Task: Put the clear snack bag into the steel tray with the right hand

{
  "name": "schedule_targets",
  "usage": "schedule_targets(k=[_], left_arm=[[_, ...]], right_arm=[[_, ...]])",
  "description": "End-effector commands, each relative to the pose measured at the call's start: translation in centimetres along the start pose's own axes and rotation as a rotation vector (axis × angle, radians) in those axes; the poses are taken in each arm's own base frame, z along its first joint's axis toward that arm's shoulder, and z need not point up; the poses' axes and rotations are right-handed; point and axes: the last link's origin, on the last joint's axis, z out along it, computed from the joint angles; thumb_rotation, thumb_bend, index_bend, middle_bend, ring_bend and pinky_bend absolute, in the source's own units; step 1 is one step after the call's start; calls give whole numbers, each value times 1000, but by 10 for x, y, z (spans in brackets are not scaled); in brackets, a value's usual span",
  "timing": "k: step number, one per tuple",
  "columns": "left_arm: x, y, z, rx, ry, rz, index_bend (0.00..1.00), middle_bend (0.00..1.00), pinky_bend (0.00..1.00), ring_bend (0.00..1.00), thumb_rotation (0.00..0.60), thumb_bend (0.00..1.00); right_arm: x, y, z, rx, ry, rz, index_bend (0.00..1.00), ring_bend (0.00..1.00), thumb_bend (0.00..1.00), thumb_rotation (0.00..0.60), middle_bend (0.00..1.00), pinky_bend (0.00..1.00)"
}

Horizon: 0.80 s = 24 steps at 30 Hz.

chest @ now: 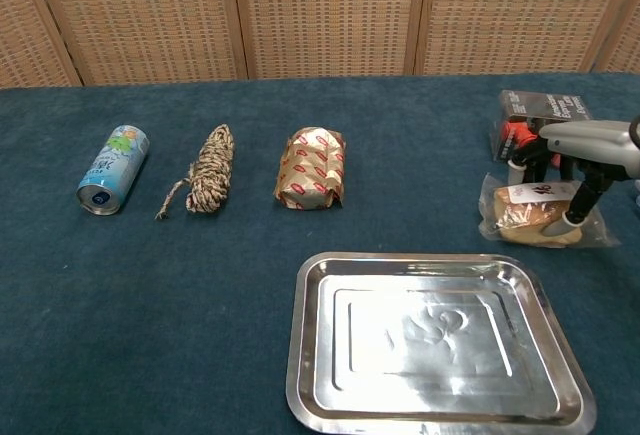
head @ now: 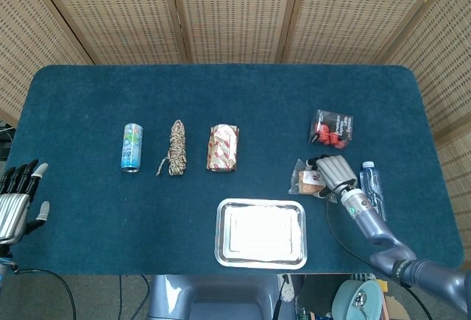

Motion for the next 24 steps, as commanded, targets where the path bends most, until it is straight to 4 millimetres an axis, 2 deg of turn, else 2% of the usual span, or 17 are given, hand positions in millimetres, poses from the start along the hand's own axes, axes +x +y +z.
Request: schedule_targets(k=[1,9,11,16,24], left_arm=[[0,1,0,-3,2,1,29,0,0,0,600,503],[1,5,-1,-20,7,1,29,0,0,0,600,503],[1,4,-1,-18,6,-2,29,0,0,0,600,503],[1,2,-2,-11,7,-11,29,0,0,0,600,503],[0,0,-4,-4,3,-21,29,0,0,0,600,503]], right_arm=[[3,0,-5,3,14,-17,458,343,159,600,443,471],[13,-10,-15,15,38,-63,460,344,159,600,445,471],[17,-26,-13,55,53,-75,460,344,159,600,445,471],[19,-48,-13,113,59,-88,460,344,159,600,445,471],[20,-87,-26,231,67,-141,460,344,159,600,445,472]])
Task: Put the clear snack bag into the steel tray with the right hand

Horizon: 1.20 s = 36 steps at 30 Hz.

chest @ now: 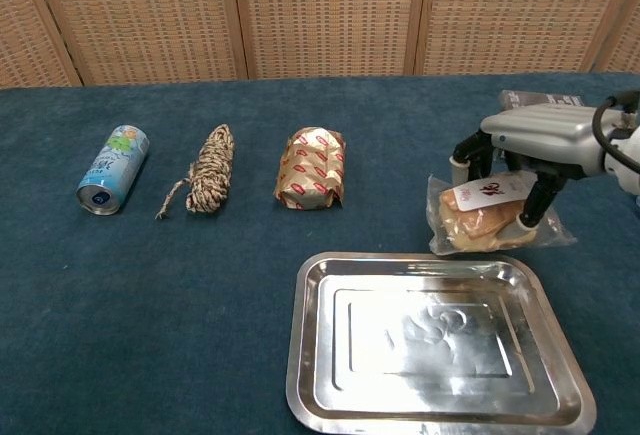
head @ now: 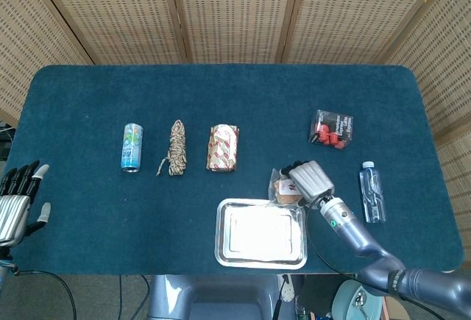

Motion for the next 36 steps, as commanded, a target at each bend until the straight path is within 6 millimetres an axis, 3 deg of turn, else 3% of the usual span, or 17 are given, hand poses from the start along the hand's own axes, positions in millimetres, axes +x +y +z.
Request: schedule_targets(k=[1,11,18,27,36], left_arm=[[0,-1,0,5,1,-2,29,0,0,0,600,503],[1,-2,1,4,2,-7,29,0,0,0,600,503],[1,-1,0,-12,10,-17,29,0,0,0,600,503],[-1,-5,-6,-15,16,-22,28,0,0,0,600,503],[-1,-8,-9,-10,20,-22,28,0,0,0,600,503]], right_arm=[[3,-14,-3,40,10,-30,460,344,159,600,445,472],[14,-48,-4,93,24,-75,460,344,159,600,445,472],[13,-90,-14,162,39,-119,461,348,159,600,445,477],[-5,-108,-30,170,23,-125,461,348,159,600,445,477],[-9,-112,-29,178,31,-125,460,348,159,600,445,477]])
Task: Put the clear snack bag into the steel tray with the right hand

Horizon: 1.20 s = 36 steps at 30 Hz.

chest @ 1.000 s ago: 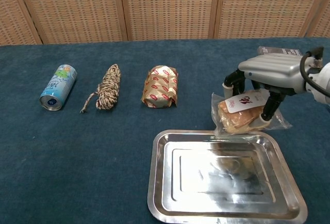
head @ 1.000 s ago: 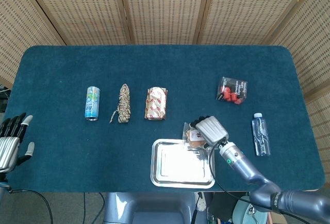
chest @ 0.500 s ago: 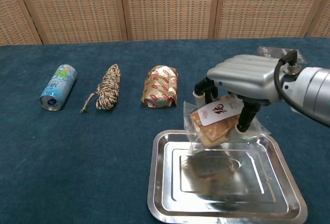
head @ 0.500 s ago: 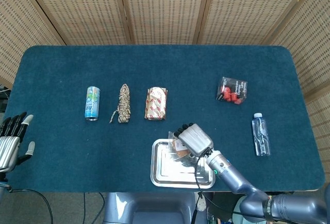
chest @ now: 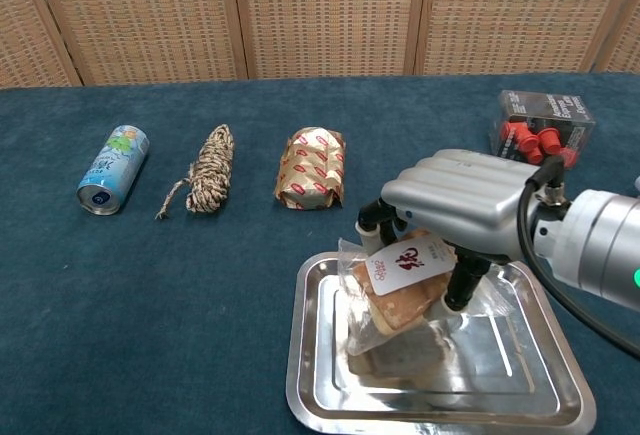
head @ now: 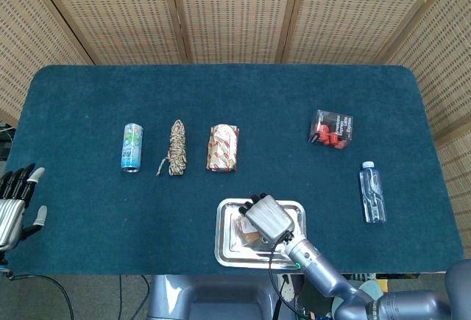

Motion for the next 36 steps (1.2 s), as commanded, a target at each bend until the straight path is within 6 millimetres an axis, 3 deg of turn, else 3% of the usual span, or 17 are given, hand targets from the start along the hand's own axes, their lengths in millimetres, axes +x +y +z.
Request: schedule_targets(k=[1,7,10,12,16,22,28,36], left_arm=[[0,0,0,0,1,-1,28,0,0,0,600,503],[0,-1,-1,5,-1,-1,28,0,0,0,600,503],[0,-2,-2,5,1,1,28,0,0,0,600,503],[1,-1,-2,4,3,2,28,0,0,0,600,503],[1,1,-3,3,2,4,28,0,0,0,600,503],[3,2,-5,5,9,8,28,0,0,0,600,503],[4,3,-6,3,11,11,28,0,0,0,600,503],[5,6,-8,2,15,14,28,0,0,0,600,503]], right_arm=[[-1,0,0,1,0,1,460,348,159,600,445,477],[-8,4,-5,-12,-42,-1,460,348,159,600,437,477],[-10,6,-9,-26,-76,-7,446,343,158,600,369,465],[-11,7,-11,-39,-101,-7,396,318,157,600,317,444],[-11,8,-14,-63,-126,-17,282,175,150,600,197,328],[-5,6,-18,-82,-126,-24,168,99,147,600,107,270],[1,12,-23,-112,-126,-63,165,90,147,600,99,258],[15,39,-24,-173,-91,-97,164,90,152,600,98,258]])
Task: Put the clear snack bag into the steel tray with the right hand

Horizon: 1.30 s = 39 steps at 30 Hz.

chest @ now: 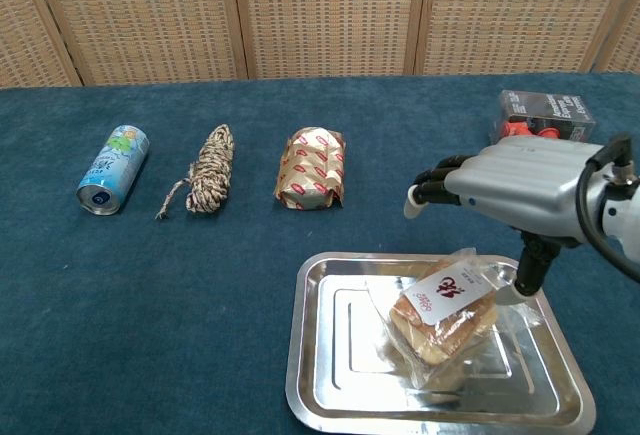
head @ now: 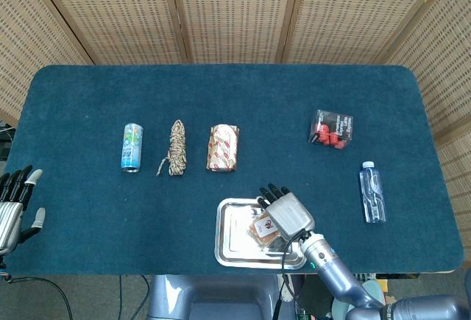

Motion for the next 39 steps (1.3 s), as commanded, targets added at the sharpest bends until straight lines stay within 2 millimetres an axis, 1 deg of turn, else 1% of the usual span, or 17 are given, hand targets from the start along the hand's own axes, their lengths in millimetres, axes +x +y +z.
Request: schedule_targets(k=[1,5,6,10,14,16,20,24,25,26,32,36,39], left_arm=[[1,1,-1,-1,4,2,29,0,0,0,600,503],[2,4,-2,6,6,6,29,0,0,0,600,503],[1,4,-3,8,4,6,29,0,0,0,600,503],[2,5,-3,14,5,11,29,0,0,0,600,503],[3,7,-2,14,5,14,29,0,0,0,600,503],[3,8,-1,13,3,17,29,0,0,0,600,503],[3,10,-1,11,2,21,29,0,0,0,600,503],[4,12,-1,5,3,25,29,0,0,0,600,503],[3,14,-1,-1,1,27,29,0,0,0,600,503],[3,14,-1,-1,0,28,29,0,0,0,600,503],[1,15,0,1,-7,24,30,0,0,0,600,503],[0,13,-1,3,-11,25,30,0,0,0,600,503],[1,13,-2,3,-8,24,30,0,0,0,600,503]], right_arm=[[7,22,3,-47,34,-5,164,90,152,600,97,258],[15,59,5,-111,83,51,164,90,153,600,96,258],[18,72,4,-134,101,51,164,90,152,600,96,258],[22,98,-5,-187,124,41,164,90,153,600,96,258],[21,123,-21,-250,128,59,165,90,154,600,101,258],[19,138,-34,-296,134,71,174,90,155,600,108,258],[17,156,-55,-349,157,97,198,89,156,600,119,258],[16,169,-77,-404,207,123,198,90,157,600,132,258],[19,175,-91,-443,252,133,199,90,157,600,137,258],[19,176,-97,-446,268,135,201,90,157,600,140,258],[19,180,-119,-476,342,164,213,90,157,600,151,258],[12,181,-134,-505,364,183,213,90,157,600,151,258],[8,182,-139,-513,360,197,213,90,157,600,151,258]])
